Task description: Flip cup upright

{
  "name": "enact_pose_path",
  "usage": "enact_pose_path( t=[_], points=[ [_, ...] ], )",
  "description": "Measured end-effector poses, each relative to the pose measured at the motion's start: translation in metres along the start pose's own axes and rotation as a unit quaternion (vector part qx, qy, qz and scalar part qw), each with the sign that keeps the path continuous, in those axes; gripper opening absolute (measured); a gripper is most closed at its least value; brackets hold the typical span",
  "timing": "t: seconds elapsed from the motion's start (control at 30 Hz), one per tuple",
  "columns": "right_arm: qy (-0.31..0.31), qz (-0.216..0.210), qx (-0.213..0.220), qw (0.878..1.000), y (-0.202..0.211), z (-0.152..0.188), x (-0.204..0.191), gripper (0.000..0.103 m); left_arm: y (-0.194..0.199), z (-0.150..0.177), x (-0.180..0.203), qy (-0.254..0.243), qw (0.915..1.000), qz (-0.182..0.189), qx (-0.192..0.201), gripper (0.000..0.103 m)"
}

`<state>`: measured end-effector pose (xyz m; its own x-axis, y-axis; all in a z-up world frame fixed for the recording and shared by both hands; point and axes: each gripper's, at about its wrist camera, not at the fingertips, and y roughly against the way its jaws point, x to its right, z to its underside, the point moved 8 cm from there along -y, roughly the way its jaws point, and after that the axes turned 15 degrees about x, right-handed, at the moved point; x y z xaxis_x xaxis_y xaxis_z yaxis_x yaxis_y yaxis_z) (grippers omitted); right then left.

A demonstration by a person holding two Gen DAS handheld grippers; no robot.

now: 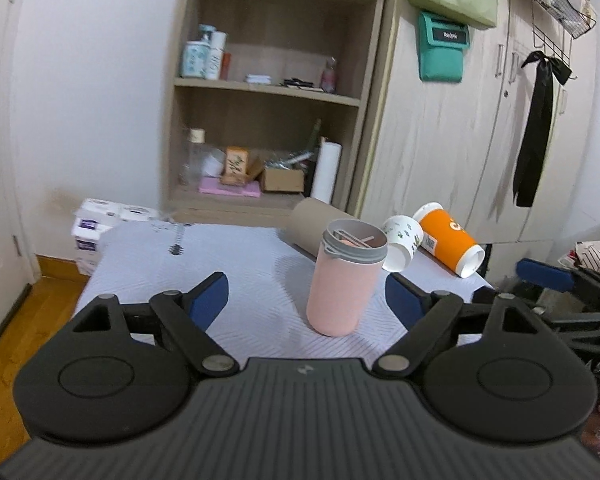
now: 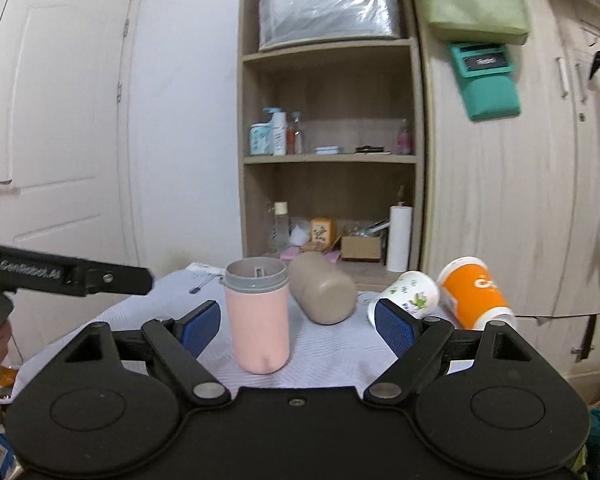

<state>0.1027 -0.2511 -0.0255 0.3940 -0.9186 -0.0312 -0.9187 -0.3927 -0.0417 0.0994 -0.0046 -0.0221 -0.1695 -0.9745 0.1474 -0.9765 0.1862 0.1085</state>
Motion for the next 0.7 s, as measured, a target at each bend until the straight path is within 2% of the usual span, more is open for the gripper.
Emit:
enact_pose_path(
  t=[0.07, 0.2, 0.43, 0.53, 0.57, 0.63, 0.7],
  points=[
    [0.001, 0.009, 0.004, 1.0, 0.007, -0.004, 0.003, 0.093, 0.01, -0.002, 0.001, -0.001, 0.9999, -0.009, 0.007, 0.088],
    [-0.001, 0.011, 0.009, 1.0, 0.019, -0.012, 0.004, 0.093, 0.03, -0.006, 0.001, -0.004, 0.9992, -0.035, 0.016, 0.092],
    [0.009, 0.016, 0.025, 1.0, 0.034, -0.024, 0.003, 0.095, 0.051, -0.009, 0.001, -0.019, 0.998, -0.056, 0.022, 0.095],
    [0.015, 0.023, 0.026, 0.999, 0.038, -0.027, -0.001, 0.103, 0.056, -0.012, 0.004, -0.026, 0.9977, -0.055, 0.028, 0.1],
    [0.013, 0.033, 0.018, 0.999, 0.037, -0.026, -0.001, 0.103, 0.057, -0.012, 0.006, -0.027, 0.9978, -0.052, 0.031, 0.103],
    [0.004, 0.072, -0.016, 0.997, 0.032, -0.023, 0.005, 0.103, 0.058, -0.012, 0.008, -0.023, 0.9979, -0.052, 0.032, 0.103],
    [0.003, 0.102, -0.032, 0.994, 0.029, -0.021, 0.01, 0.103, 0.057, -0.009, 0.008, -0.023, 0.9978, -0.058, 0.021, 0.103]
  ],
)
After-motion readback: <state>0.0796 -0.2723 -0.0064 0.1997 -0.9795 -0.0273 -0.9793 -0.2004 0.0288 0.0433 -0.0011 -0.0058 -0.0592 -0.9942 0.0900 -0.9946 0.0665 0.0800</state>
